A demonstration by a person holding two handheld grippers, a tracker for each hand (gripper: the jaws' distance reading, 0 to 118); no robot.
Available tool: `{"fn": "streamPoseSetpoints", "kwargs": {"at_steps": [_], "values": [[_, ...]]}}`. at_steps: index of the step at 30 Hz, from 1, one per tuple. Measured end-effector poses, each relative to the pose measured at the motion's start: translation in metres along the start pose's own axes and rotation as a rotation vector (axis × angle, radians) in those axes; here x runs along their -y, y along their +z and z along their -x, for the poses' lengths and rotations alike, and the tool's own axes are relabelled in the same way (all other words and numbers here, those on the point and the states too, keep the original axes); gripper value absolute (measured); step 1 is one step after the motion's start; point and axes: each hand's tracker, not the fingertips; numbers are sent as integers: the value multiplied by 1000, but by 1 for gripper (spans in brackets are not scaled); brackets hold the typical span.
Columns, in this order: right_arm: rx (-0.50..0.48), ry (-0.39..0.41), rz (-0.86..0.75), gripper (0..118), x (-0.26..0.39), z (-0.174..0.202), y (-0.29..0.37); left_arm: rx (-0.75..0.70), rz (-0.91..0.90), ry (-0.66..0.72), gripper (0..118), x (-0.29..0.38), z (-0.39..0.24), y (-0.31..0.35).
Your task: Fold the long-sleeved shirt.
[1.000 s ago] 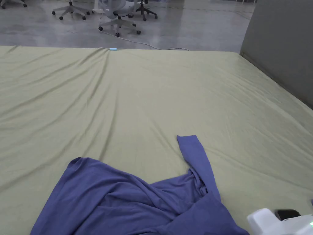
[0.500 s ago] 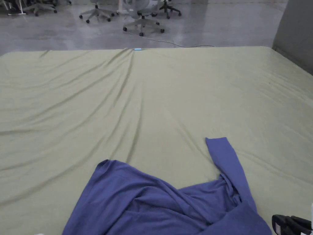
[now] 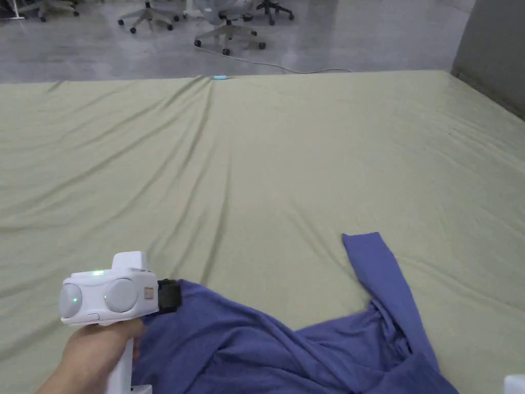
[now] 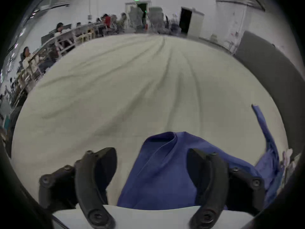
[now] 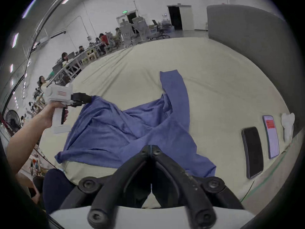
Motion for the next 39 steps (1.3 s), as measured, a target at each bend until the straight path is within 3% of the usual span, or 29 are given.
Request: {"fn": "streamPoseSetpoints", "kwargs": {"at_steps": [2, 3, 4, 5, 7, 8, 9, 10, 12, 13, 14, 15, 16, 18, 21, 26, 33, 37, 39], "values": [[23, 4, 11, 2, -7, -6, -4, 18, -11, -65, 71, 3, -15, -8], [37, 11, 17, 2, -14, -9, -7, 24, -17, -112, 52, 7, -17, -3], [46, 18, 25, 5, -24, -14, -13, -32, -39, -150, 41, 7, -25, 3], [57, 35, 30, 16, -33, -17, -19, -26, -50, -155, 8, 6, -28, 9], [88, 81, 29, 96, -61, -25, -40, 5, -87, -118, 3, 3, -25, 25], [98, 78, 29, 118, -71, -29, -53, 45, -89, -96, 3, 1, -22, 30], [16, 67, -35, 117, -82, -33, -66, 59, -94, -78, 3, 0, -20, 37], [102, 100, -23, 117, -96, -42, -82, 72, -71, -50, 3, 0, -18, 43], [125, 127, 83, 115, -115, -44, -116, 79, -91, -29, 3, 0, -11, 57], [136, 124, 166, 107, -121, -48, -132, 85, -102, -16, 3, -1, -7, 65], [134, 114, 228, 86, -122, -53, -144, 84, -108, -15, 3, -2, -3, 72], [119, 104, 296, 39, -122, -60, -155, 89, -115, -6, 3, 0, -7, 85], [123, 84, 344, 5, -122, -59, -161, 95, -128, 6, 3, 1, -6, 95], [92, 10, 348, 5, -115, -71, -158, 96, -154, 18, 3, 4, 0, 114], [75, -53, 154, 5, -113, -64, -108, 116, -176, 60, 3, 2, 15, 148], [-47, -8, -205, 4, -102, -26, 11, 187, -332, 160, 3, 7, 37, 237], [-114, 69, -693, 4, -108, 39, 153, 234, -618, 337, 3, 15, 58, 371], [-136, 123, -768, 4, -168, 58, 192, 223, -728, 337, 3, -19, 69, 406], [-81, 139, -773, 4, -205, 69, 202, 217, -742, 366, 3, -44, 75, 415]]}}
